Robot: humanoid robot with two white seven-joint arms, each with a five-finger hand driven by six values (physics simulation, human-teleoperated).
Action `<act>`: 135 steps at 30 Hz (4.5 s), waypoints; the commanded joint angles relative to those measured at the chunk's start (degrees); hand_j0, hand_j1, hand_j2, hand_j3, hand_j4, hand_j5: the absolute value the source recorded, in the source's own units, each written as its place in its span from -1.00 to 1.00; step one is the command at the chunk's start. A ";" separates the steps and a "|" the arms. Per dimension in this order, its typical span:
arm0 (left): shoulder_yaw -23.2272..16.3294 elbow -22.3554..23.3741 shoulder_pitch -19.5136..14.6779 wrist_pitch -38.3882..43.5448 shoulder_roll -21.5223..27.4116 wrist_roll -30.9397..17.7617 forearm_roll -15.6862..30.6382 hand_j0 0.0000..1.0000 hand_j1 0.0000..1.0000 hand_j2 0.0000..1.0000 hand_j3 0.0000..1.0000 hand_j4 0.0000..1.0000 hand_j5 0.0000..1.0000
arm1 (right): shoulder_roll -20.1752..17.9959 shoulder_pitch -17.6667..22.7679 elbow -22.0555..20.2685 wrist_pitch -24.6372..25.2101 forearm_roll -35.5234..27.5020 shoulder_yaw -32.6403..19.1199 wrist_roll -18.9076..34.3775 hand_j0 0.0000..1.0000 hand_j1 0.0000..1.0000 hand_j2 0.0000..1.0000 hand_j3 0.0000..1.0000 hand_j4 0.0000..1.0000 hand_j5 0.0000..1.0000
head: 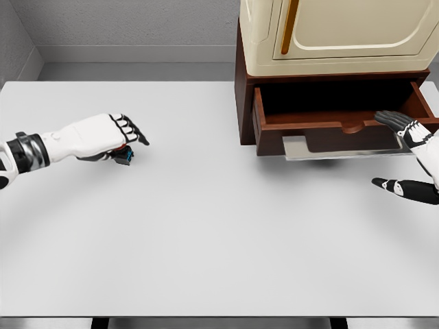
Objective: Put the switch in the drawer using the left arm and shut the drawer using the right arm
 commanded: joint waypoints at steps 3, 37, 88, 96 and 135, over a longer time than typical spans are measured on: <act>-0.09 0.36 0.09 0.02 0.04 -0.47 0.39 0.39 0.39 0.39 0.39 0.39 0.39 | -0.07 0.00 -0.02 0.01 -0.42 -0.02 -0.12 1.00 1.00 1.00 1.00 1.00 1.00; 0.26 2.21 -1.23 0.02 0.04 -2.49 0.48 -0.04 -0.04 -0.04 -0.04 -0.04 -0.04 | -0.06 0.09 -0.02 0.01 -0.42 -0.19 -0.12 1.00 1.00 1.00 1.00 1.00 1.00; 1.14 -14.49 -10.55 0.02 -5.14 -4.52 1.45 -0.04 -0.04 -0.04 -0.04 -0.04 -0.04 | -0.07 0.35 -0.02 0.01 -0.59 -0.46 -0.21 1.00 1.00 1.00 1.00 1.00 1.00; 1.05 -16.08 -11.86 0.02 -9.36 -4.78 1.36 -0.04 -0.04 -0.04 -0.04 -0.04 -0.04 | -0.07 0.35 -0.02 0.01 -0.59 -0.46 -0.12 1.00 1.00 1.00 1.00 1.00 1.00; 0.43 -14.05 -20.83 0.02 -22.55 -5.75 1.27 -0.01 -0.01 -0.01 -0.01 -0.01 -0.01 | -0.07 0.35 -0.02 0.01 -0.59 -0.46 -0.21 1.00 1.00 1.00 1.00 1.00 1.00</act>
